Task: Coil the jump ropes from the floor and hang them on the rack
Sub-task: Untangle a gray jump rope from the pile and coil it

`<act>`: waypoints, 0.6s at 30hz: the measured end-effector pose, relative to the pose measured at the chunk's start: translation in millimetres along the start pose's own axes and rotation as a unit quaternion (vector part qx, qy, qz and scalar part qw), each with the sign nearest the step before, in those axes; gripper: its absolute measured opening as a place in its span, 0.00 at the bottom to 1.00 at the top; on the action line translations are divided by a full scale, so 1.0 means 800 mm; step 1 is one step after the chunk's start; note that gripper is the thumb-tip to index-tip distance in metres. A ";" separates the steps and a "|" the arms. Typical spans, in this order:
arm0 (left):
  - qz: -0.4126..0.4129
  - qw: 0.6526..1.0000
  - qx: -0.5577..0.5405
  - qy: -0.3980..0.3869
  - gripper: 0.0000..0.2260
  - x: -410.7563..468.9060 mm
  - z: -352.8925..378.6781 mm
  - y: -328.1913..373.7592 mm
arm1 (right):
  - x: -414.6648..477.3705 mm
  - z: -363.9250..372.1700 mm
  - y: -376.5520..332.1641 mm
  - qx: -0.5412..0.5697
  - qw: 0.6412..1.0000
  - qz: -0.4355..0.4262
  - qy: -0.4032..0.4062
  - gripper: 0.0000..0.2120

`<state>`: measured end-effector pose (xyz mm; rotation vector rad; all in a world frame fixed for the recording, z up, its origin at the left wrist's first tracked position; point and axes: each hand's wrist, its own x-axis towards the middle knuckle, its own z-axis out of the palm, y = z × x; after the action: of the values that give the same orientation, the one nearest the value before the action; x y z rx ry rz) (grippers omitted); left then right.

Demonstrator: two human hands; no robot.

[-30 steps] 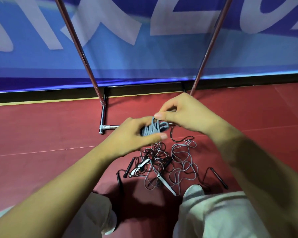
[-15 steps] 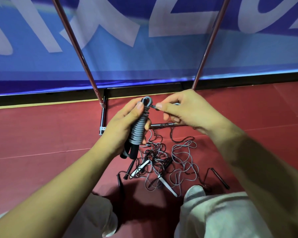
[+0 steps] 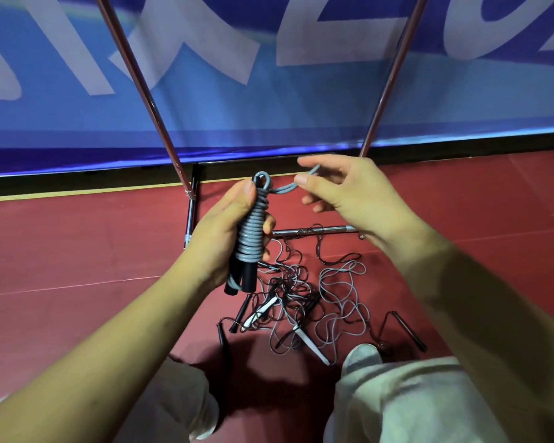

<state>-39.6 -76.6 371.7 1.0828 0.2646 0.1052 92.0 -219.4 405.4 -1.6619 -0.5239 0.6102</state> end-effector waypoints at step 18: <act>0.029 0.988 0.133 0.079 0.18 -0.001 0.006 -0.003 | -0.010 0.023 -0.001 -0.072 0.993 -0.089 -0.007 0.10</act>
<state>-39.1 -82.2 372.1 1.3494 0.3987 0.2131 74.1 -210.5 404.4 -1.7250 -0.7316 0.4629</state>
